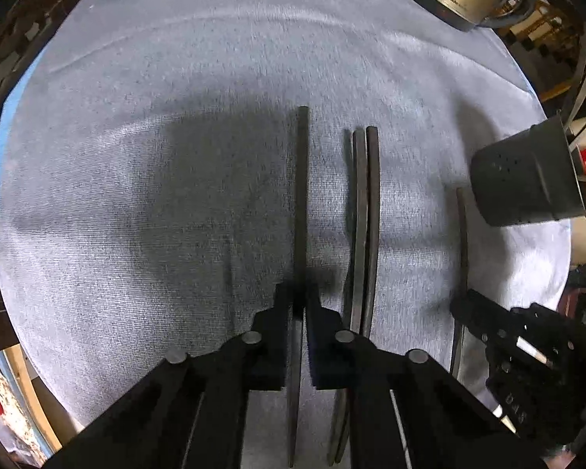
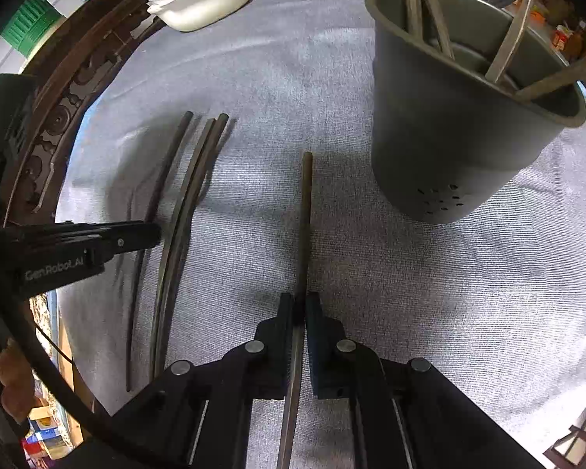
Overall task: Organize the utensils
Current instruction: 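Grasp another dark chopstick with the left tool while the right tool holds its own, then lift both held chopsticks and carry them over the grey holder cup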
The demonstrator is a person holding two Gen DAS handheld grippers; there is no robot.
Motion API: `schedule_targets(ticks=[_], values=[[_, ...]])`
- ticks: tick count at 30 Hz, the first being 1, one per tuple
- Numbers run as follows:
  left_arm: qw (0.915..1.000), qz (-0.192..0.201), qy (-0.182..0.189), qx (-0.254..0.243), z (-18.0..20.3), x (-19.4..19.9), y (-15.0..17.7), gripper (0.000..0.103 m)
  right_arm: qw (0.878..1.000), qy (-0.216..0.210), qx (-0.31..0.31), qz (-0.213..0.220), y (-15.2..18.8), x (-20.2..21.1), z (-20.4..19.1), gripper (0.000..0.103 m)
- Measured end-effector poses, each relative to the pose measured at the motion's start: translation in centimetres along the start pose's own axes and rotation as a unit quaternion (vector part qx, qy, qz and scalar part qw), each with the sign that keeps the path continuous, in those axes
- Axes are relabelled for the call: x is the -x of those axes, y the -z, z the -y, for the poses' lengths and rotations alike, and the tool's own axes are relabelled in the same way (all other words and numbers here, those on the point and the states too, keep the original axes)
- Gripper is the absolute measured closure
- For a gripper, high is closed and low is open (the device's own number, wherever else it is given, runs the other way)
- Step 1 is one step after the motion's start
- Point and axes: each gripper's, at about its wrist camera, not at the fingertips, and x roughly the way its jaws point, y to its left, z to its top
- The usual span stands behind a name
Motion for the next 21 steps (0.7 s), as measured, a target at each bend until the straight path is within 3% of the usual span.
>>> schedule_targets(ticks=[7,11,14,18,21], values=[[0.9992,-0.039,0.009,0.001,-2.2,0.2,0.3,0.097,0.999,0.007,0.024,-0.035,-0.9,-0.1,-0.3,0.094],[0.9994,-0.034,-0.002,-0.011,-1.6,0.3,-0.8,0.097,0.997,0.035,0.050,-0.052,-1.5,-0.7,-1.6,0.093],[0.9996,-0.021,0.011,-0.018,-1.2,0.5,-0.9,0.097,0.995,0.044,0.061,-0.060,-1.4,-0.7,-1.9,0.095],[0.9992,0.036,0.019,-0.003,-3.0,3.0,0.6,0.097,0.998,0.023,0.041,-0.034,-0.3,0.6,-1.6,0.097],[0.9933,0.108,0.038,0.013,-4.2,6.2,1.6,0.097,0.999,-0.006,0.019,0.036,1.5,3.9,-1.3,0.097]])
